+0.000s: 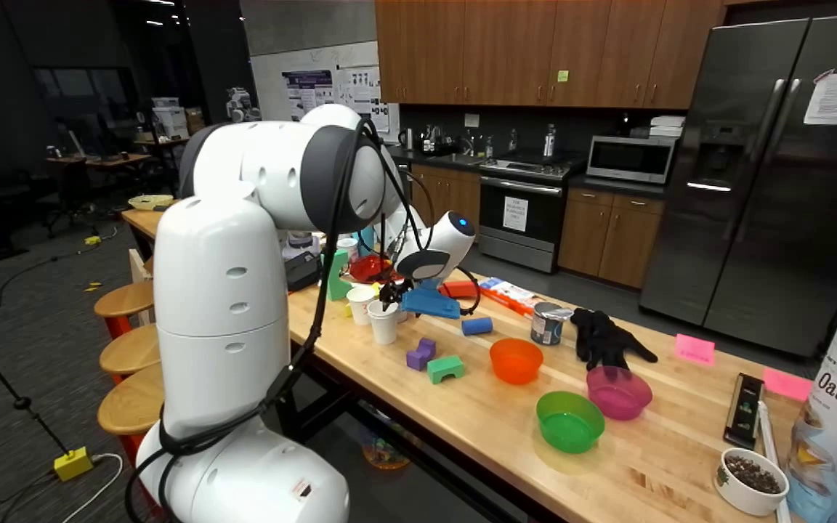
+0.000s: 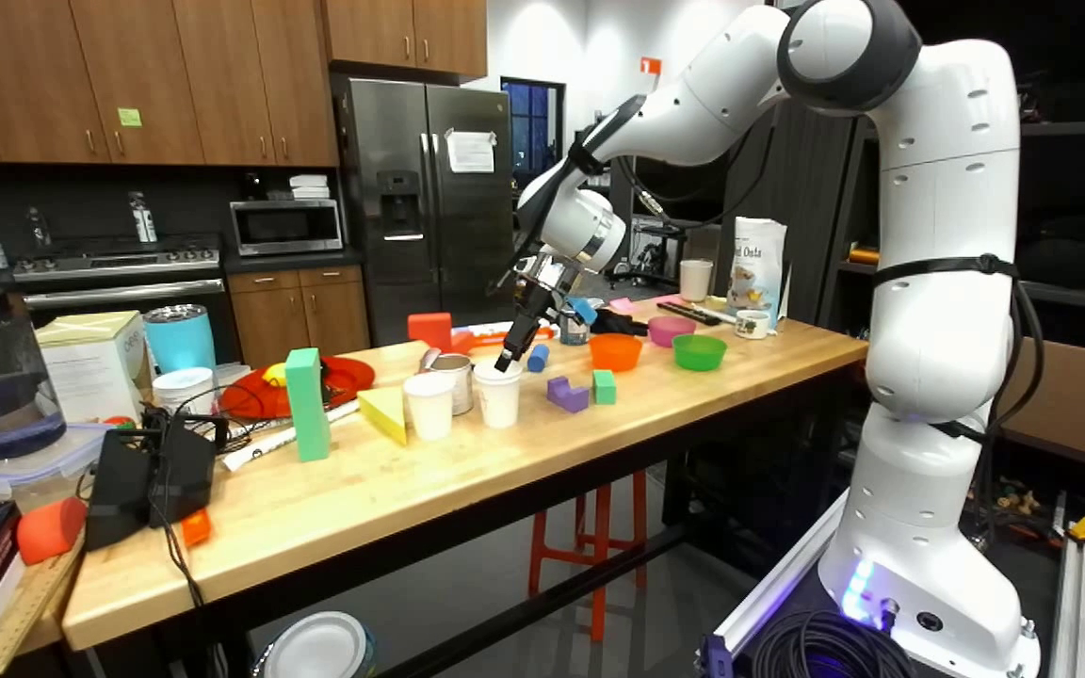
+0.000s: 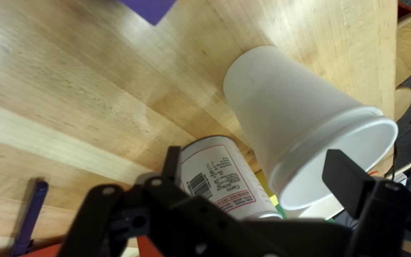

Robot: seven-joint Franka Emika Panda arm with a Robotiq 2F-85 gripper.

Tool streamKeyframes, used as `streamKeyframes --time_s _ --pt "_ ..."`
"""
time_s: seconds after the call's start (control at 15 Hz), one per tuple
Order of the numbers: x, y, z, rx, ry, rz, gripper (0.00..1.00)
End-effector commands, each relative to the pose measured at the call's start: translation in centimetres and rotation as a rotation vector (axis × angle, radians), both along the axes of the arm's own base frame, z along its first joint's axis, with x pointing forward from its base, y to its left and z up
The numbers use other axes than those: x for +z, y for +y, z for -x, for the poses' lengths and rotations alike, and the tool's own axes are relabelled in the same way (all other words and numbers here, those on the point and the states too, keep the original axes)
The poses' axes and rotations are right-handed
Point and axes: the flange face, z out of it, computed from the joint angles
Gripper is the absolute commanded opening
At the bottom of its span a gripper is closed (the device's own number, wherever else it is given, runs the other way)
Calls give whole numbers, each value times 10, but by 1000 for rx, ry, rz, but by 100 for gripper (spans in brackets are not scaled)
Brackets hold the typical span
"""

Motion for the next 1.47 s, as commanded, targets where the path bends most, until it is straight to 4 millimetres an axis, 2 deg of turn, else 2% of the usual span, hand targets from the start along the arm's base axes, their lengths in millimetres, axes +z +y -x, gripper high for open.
streamKeyframes --time_s 0.0,0.07,0.13,0.33,0.87,1.13,1.4 --pt "2 -4 -9 4 17 -5 100" --pt "2 -5 -10 3 17 -5 95" --pt "2 -5 -12 3 15 -3 73" --pt "5 -7 -15 6 10 3 64" --pt "13 -12 -18 14 -2 11 2" --pt "26 -15 -16 4 -36 20 1" --pt "54 -18 -9 23 -94 72 1"
